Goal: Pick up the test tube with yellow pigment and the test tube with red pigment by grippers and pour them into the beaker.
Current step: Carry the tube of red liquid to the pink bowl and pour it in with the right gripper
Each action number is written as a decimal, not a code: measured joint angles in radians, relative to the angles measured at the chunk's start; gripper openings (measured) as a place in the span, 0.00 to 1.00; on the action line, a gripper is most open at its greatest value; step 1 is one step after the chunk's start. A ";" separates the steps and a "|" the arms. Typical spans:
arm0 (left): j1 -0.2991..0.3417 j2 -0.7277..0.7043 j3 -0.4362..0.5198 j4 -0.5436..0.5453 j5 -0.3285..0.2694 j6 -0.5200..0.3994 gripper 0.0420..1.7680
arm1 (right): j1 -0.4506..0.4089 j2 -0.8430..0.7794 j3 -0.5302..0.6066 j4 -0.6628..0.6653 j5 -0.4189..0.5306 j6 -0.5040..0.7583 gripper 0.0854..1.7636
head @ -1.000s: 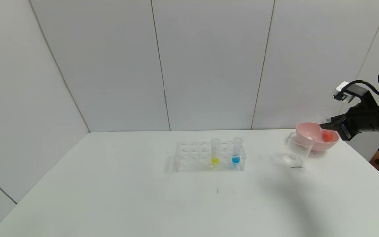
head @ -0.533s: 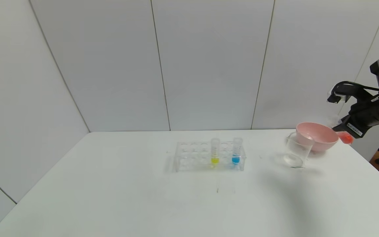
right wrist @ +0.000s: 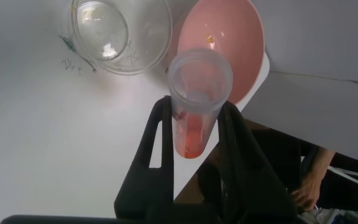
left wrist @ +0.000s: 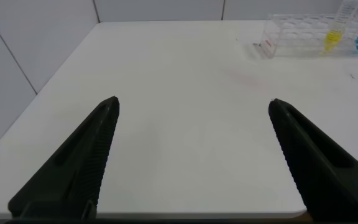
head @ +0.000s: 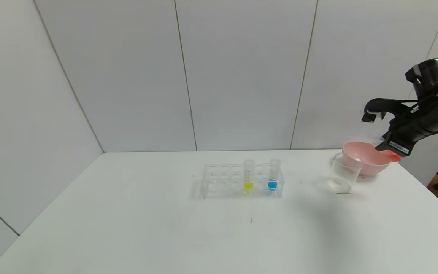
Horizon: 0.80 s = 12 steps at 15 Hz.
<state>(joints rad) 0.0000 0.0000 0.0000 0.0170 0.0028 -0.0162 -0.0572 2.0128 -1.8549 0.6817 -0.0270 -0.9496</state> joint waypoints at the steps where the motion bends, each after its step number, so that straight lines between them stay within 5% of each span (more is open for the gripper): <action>1: 0.000 0.000 0.000 0.000 0.000 0.000 0.97 | 0.009 0.012 -0.035 0.039 -0.012 -0.004 0.24; 4: 0.000 0.000 0.000 0.000 0.000 0.000 0.97 | 0.033 0.045 -0.126 0.124 -0.035 -0.082 0.24; 12: 0.000 0.000 0.000 0.000 0.000 0.000 0.97 | 0.080 0.065 -0.145 0.160 -0.129 -0.174 0.24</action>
<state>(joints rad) 0.0000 0.0000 0.0000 0.0166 0.0028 -0.0166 0.0226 2.0781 -1.9998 0.8417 -0.1557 -1.1236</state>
